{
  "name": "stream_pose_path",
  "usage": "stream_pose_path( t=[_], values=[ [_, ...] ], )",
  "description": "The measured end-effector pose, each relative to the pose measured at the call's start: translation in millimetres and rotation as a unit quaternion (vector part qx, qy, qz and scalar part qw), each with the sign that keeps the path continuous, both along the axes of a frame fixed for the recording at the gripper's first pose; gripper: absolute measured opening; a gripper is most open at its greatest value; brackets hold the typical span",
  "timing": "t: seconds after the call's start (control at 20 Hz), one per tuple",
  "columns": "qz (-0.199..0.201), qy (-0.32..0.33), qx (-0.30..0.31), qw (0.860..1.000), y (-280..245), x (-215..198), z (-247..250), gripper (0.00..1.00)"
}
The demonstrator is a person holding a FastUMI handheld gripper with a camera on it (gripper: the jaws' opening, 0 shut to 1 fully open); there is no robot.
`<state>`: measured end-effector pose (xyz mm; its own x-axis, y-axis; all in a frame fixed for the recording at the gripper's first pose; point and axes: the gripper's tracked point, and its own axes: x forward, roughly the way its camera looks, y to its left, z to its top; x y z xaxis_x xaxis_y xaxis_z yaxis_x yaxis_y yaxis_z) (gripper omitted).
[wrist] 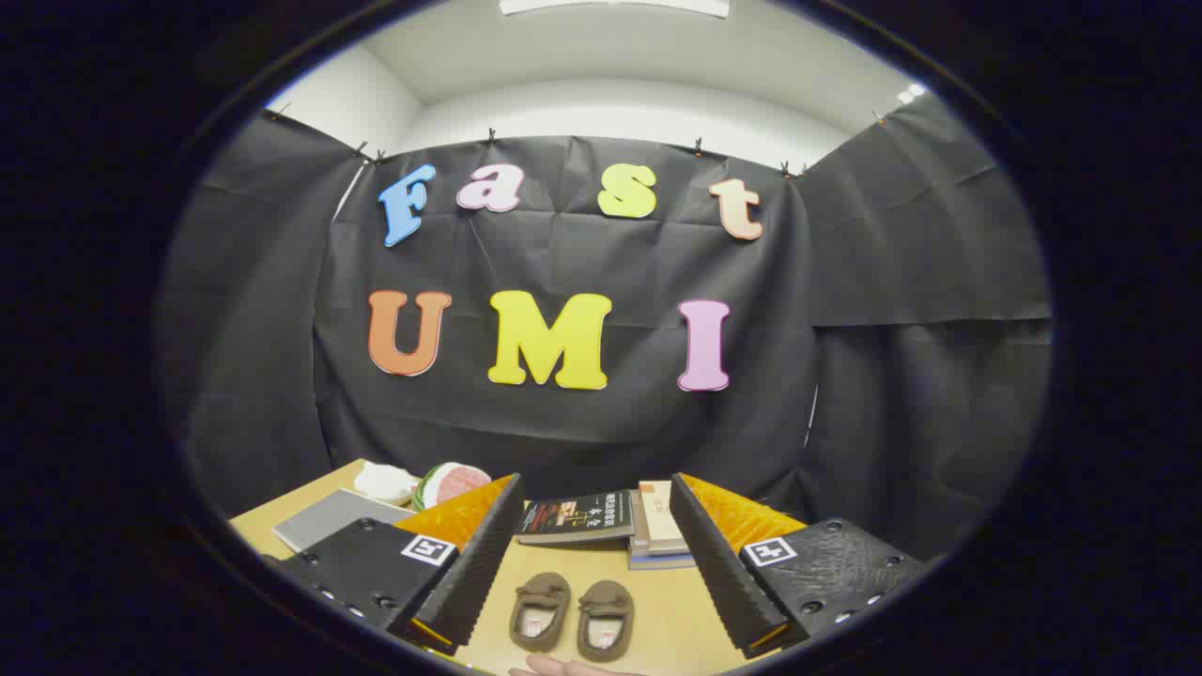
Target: Open the storage box then place both shoes into the box .Put the left shoe in first, then the right shoe, with the right side of both shoes facing outward in a uniform manner.
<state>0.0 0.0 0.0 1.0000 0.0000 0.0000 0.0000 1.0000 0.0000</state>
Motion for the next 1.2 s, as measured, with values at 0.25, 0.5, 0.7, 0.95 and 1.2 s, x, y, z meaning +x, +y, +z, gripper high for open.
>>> stream_pose_path(
  t=[0.25, 0.5, 0.7, 0.95, 1.2],
  values=[
    [0.007, 0.005, -0.002, 1.0, 3, 0, -1, 0.95],
    [0.007, 0.012, -0.008, 1.0, -2, 2, -8, 0.95],
    [0.014, 0.018, -0.015, 1.0, -4, 3, -16, 0.95],
    [0.083, 0.085, -0.011, 0.993, 39, 12, -78, 0.95],
    [0.185, 0.216, 0.027, 0.958, 116, 12, -178, 0.96]
  ],
)
